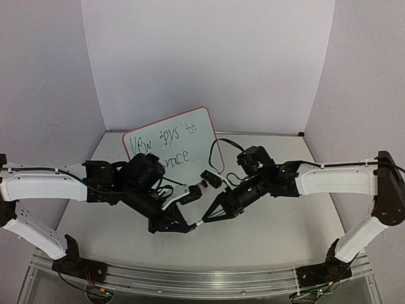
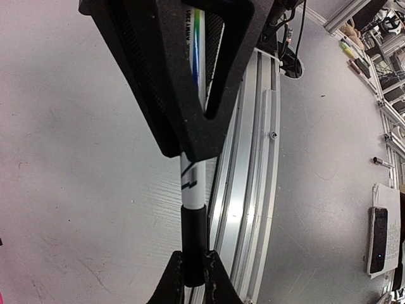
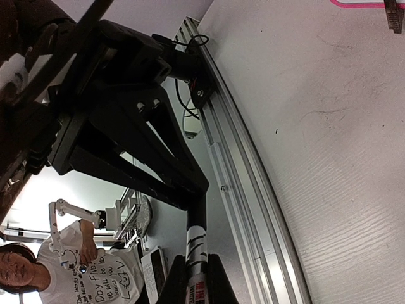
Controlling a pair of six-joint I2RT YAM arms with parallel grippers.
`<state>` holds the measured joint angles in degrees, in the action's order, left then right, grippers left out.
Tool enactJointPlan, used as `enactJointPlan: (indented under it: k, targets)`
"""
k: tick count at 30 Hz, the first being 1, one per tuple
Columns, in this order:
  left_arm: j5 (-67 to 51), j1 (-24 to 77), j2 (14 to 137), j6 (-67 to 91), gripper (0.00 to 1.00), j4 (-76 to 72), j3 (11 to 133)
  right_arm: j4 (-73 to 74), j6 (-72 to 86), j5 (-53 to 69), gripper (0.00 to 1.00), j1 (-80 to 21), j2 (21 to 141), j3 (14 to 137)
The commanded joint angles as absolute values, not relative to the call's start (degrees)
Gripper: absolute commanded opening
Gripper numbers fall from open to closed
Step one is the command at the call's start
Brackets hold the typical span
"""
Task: Write a sentence on the whiteboard
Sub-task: Insert the whiteboard marker without the cap into the pen cap.
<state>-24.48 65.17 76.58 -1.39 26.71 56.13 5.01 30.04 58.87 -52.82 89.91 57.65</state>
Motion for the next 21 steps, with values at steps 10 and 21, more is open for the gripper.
enactJointPlan:
  k: [10, 21]
  targets:
    - [-25.7, 65.1, 76.7, -0.7, 0.00, 11.7, 61.2, 0.6, 28.7, 60.7, 0.00, -54.6, 90.6, 59.6]
    - [-25.6, 65.1, 76.4, -0.6, 0.00, 7.9, 61.5, 0.4, 29.1, 60.9, 0.00, -55.4, 91.2, 59.4]
